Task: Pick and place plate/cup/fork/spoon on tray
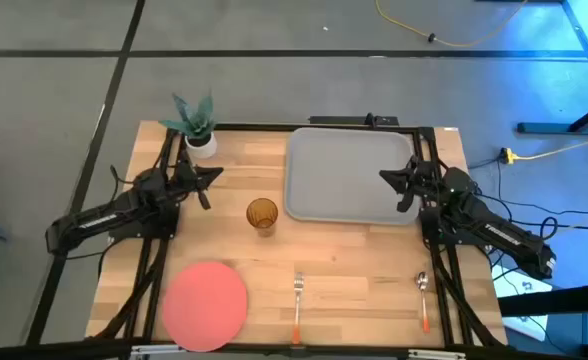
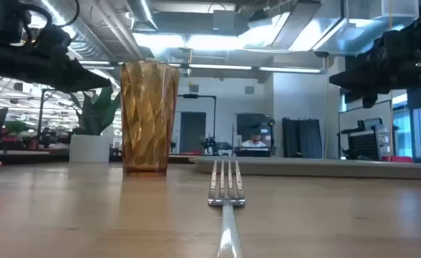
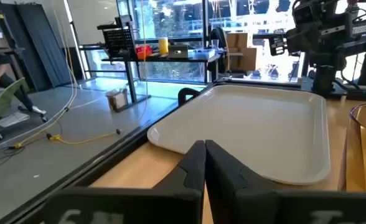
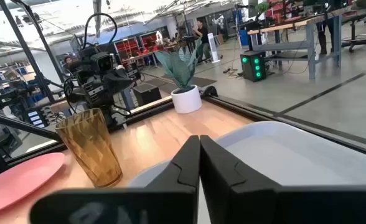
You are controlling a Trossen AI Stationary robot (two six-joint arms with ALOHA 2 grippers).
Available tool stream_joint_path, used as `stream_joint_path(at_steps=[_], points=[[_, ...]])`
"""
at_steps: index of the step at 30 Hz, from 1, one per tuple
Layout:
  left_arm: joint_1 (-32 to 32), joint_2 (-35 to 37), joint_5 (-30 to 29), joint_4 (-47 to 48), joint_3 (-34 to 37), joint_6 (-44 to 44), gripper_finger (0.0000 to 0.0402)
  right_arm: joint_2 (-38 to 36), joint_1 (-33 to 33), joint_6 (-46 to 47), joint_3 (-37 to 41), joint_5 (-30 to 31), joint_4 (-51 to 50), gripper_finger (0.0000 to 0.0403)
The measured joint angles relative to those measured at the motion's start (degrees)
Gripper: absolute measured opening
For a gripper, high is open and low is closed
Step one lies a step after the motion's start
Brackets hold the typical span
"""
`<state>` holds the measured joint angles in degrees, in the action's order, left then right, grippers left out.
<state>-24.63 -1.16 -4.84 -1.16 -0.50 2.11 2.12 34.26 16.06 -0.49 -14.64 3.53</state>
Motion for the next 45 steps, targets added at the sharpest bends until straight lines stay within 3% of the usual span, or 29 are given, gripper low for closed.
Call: stream_joint_path(at_steps=[34, 40, 45], points=[[0.0, 0.0, 0.0, 0.0, 0.0, 0.0, 0.0, 0.0, 0.0, 0.0, 0.0, 0.0, 0.0, 0.0013], [0.0, 0.0, -1.9, -0.3, 0.0, 13.0, 0.0, 0.0, 0.0, 0.0, 0.0, 0.0, 0.0, 0.0013], [0.0, 0.0, -1.9, -0.3, 0.0, 16.4, 0.0, 0.0, 0.0, 0.0, 0.0, 0.0, 0.0, 0.0013]])
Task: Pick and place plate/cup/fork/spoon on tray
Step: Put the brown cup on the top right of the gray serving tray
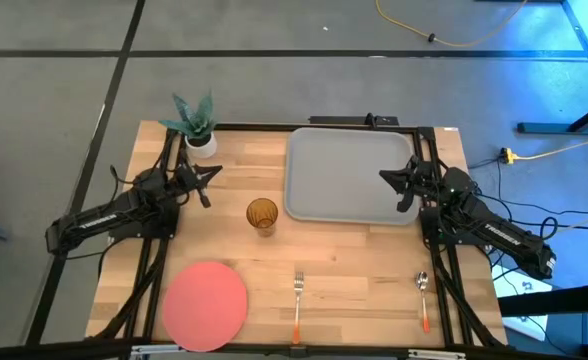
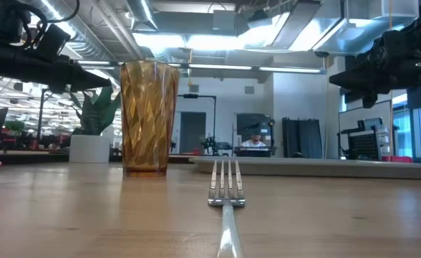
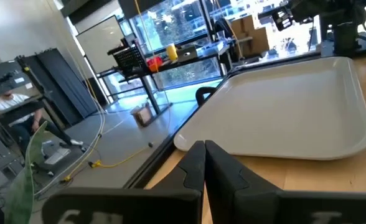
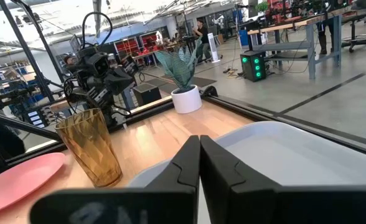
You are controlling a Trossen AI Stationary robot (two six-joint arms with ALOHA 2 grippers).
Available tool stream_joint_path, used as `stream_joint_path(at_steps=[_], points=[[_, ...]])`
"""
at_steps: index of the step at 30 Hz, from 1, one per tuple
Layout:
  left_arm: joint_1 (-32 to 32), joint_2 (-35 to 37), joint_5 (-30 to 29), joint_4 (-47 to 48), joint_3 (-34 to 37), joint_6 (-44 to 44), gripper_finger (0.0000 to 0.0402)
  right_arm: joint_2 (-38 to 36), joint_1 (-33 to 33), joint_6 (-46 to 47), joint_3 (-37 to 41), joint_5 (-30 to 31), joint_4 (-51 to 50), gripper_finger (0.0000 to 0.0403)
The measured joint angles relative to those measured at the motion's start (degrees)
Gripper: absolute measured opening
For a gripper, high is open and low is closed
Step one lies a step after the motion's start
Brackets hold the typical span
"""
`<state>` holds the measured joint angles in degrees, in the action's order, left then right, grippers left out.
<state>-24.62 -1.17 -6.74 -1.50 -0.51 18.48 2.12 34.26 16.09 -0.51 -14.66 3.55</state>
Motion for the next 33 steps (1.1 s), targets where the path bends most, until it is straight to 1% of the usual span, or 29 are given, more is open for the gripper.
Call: stream_joint_path(at_steps=[2, 4, 7, 12, 13, 15, 16, 18, 21, 24, 26, 28, 30, 33], points=[[0.0, 0.0, 0.0, 0.0, 0.0, 0.1, 0.0, 0.0, 0.0, 0.6, 0.0, 0.0, 0.0, 0.0013], [0.0, 0.0, -0.1, -0.3, 0.0, 0.1, 0.0, 0.0, 0.0, 3.1, 0.0, 0.0, 0.1, 0.0013], [0.0, 0.0, -0.2, -0.7, 0.0, -1.3, 0.0, 0.0, 0.0, 6.5, 0.0, -0.2, 3.2, 0.0013], [0.0, 0.0, 0.4, -3.0, -0.8, -5.9, 0.0, 0.0, 0.0, 13.6, 0.0, -7.2, 14.7, 0.0013], [0.0, 0.0, 0.3, -2.9, -1.7, -6.5, 0.0, 0.0, 0.0, 15.2, -0.2, -7.9, 16.2, 0.0013], [0.0, 0.0, -0.6, -1.4, -4.4, -7.7, 0.0, 0.0, 0.0, 17.2, -1.9, -8.0, 15.6, 0.0013], [0.0, 0.0, -0.8, 0.5, -6.1, -7.7, 0.0, 0.0, 0.0, 17.3, -3.3, -8.0, 14.2, 0.0013], [0.0, 0.0, -0.8, 5.4, -10.2, -7.5, 0.0, 0.0, 0.0, 14.5, -7.3, -7.7, 8.4, 0.0011], [0.1, -1.0, -0.5, 13.6, -17.0, -7.8, 0.0, 0.9, 0.0, 8.9, -15.2, -4.0, -5.5, 0.0005], [0.1, -3.3, -0.2, 22.3, -22.6, -8.5, 0.0, 3.9, 0.0, 4.9, -24.0, -0.1, -18.8, 0.0004], [0.1, -5.7, -1.5, 25.6, -26.0, -10.4, 0.0, 6.9, 0.0, 3.1, -29.3, 1.8, -25.6, 0.0003], [0.1, -8.6, -3.1, 28.8, -28.8, -11.9, 0.0, 10.8, 0.0, 1.5, -33.9, 2.3, -30.0, 0.0003], [0.1, -11.9, -3.7, 30.2, -31.3, -12.5, 0.0, 15.4, 0.0, 0.5, -37.7, 2.2, -32.7, 0.0002], [0.1, -17.5, -3.7, 31.9, -34.9, -15.6, 0.0, 23.5, 0.0, -1.5, -43.1, 1.4, -36.7, 0.0002]])
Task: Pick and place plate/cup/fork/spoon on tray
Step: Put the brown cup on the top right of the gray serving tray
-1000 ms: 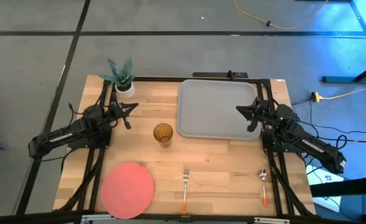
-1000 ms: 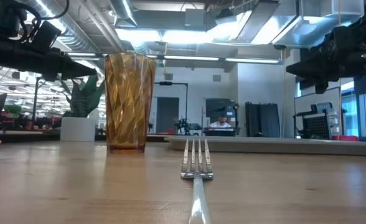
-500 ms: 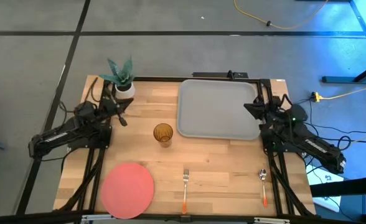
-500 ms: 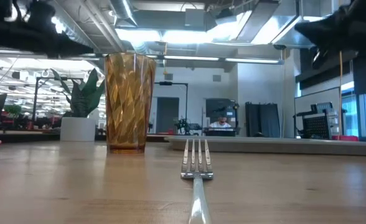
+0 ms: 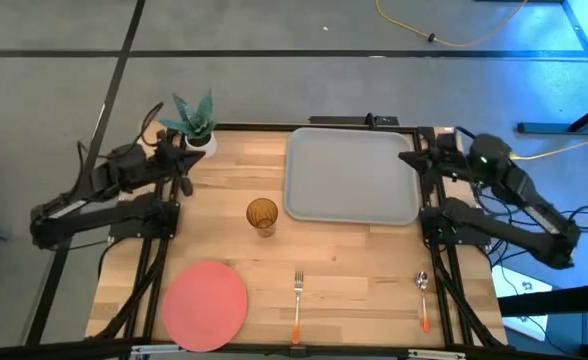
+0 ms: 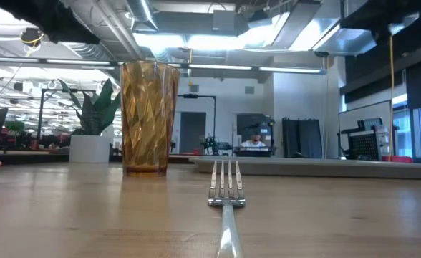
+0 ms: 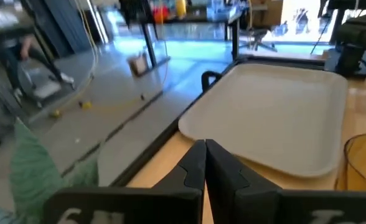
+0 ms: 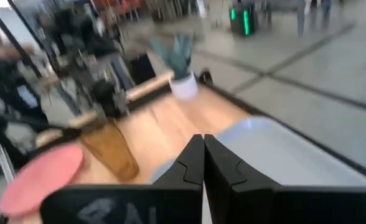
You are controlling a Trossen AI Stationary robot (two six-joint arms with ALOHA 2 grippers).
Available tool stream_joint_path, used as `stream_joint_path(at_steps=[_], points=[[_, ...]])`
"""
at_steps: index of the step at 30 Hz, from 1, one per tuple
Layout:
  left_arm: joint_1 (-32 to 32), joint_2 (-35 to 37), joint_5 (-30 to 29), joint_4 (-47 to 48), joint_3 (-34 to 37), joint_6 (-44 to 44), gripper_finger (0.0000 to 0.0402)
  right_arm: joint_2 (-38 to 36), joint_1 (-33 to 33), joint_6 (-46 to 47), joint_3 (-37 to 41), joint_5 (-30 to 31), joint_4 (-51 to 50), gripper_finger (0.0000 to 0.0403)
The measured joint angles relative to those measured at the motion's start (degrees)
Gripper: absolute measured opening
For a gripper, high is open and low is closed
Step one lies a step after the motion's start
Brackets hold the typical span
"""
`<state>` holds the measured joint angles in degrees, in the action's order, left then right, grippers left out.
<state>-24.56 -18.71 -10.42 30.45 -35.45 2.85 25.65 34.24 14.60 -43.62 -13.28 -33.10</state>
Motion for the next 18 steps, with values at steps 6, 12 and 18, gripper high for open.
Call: stream_joint_path(at_steps=[6, 12, 18], points=[[0.0, -12.0, 0.2, 7.8, -7.8, -4.2, 0.0, 18.5, -1.8, -4.7, -11.7, -3.1, -7.8, 0.0002], [1.2, -19.8, 1.1, 12.2, -15.2, -3.9, 0.0, 34.2, -9.7, -15.3, -27.1, 1.4, -17.6, 0.0001], [2.7, -22.1, 1.1, 14.8, -20.2, -3.8, 0.0, 46.6, -18.3, -17.3, -41.9, 5.3, -24.4, 0.0001]])
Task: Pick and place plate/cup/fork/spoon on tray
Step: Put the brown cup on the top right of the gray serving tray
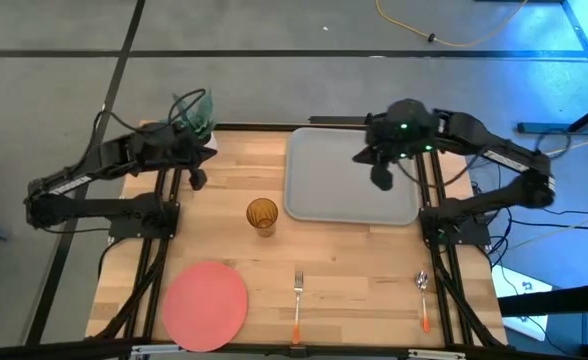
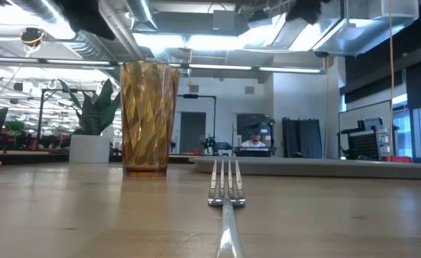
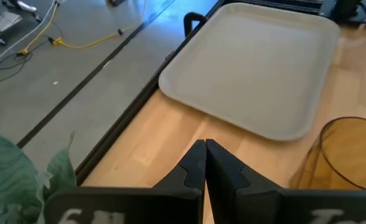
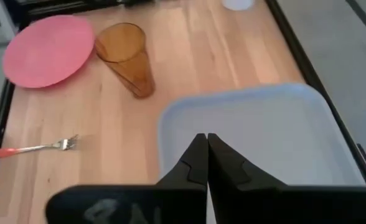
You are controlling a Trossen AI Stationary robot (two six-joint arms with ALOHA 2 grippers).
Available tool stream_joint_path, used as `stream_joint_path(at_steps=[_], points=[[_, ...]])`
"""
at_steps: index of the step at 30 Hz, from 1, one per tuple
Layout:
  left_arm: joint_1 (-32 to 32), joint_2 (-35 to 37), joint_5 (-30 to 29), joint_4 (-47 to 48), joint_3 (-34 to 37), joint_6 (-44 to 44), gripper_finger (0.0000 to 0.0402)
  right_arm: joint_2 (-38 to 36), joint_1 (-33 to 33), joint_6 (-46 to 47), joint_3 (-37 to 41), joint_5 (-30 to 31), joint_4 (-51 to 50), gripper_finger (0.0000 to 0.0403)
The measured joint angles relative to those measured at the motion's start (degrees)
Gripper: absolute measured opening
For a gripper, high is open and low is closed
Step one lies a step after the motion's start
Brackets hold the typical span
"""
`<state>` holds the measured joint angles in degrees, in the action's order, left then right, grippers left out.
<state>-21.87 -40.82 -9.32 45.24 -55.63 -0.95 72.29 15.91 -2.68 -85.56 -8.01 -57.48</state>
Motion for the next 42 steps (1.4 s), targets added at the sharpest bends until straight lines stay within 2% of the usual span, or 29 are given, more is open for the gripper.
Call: stream_joint_path(at_steps=[6, 10, 14, 19, 24, 29, 34, 42], points=[[0.3, -0.1, 0.0, 0.6, -1.7, 0.0, 0.0, 13.3, -6.4, 5.6, -13.7, 4.9, -5.4, 0.0001], [0.3, -0.1, 0.0, 2.7, -1.7, 0.2, 0.0, 22.0, -7.7, 12.3, -22.5, 4.9, -6.9, 0.0008], [0.3, -0.1, 0.0, 6.1, -1.7, 2.2, 0.0, 29.0, -7.9, 15.9, -29.6, 2.6, -7.1, 0.0025], [0.3, 0.1, 0.0, 7.0, -1.7, 2.8, 0.0, 35.8, -8.0, 15.8, -35.5, -1.1, -7.3, 0.0048], [0.3, 0.7, 0.0, 7.2, -1.7, 3.0, 0.0, 40.8, -8.0, 14.6, -39.0, -1.1, -7.0, 0.0081], [0.3, 1.2, 0.0, 9.5, -1.7, 3.1, 0.0, 44.3, -8.8, 11.1, -39.3, -1.1, -5.4, 0.0114], [0.3, 1.2, 0.0, 12.6, -1.7, 3.1, 0.0, 46.6, -10.7, 6.7, -39.3, -2.7, -2.2, 0.0118], [0.3, 1.2, 0.0, 13.5, -1.7, 3.1, 0.0, 49.7, -11.6, 13.5, -39.4, -3.7, 4.1, 0.0119]])
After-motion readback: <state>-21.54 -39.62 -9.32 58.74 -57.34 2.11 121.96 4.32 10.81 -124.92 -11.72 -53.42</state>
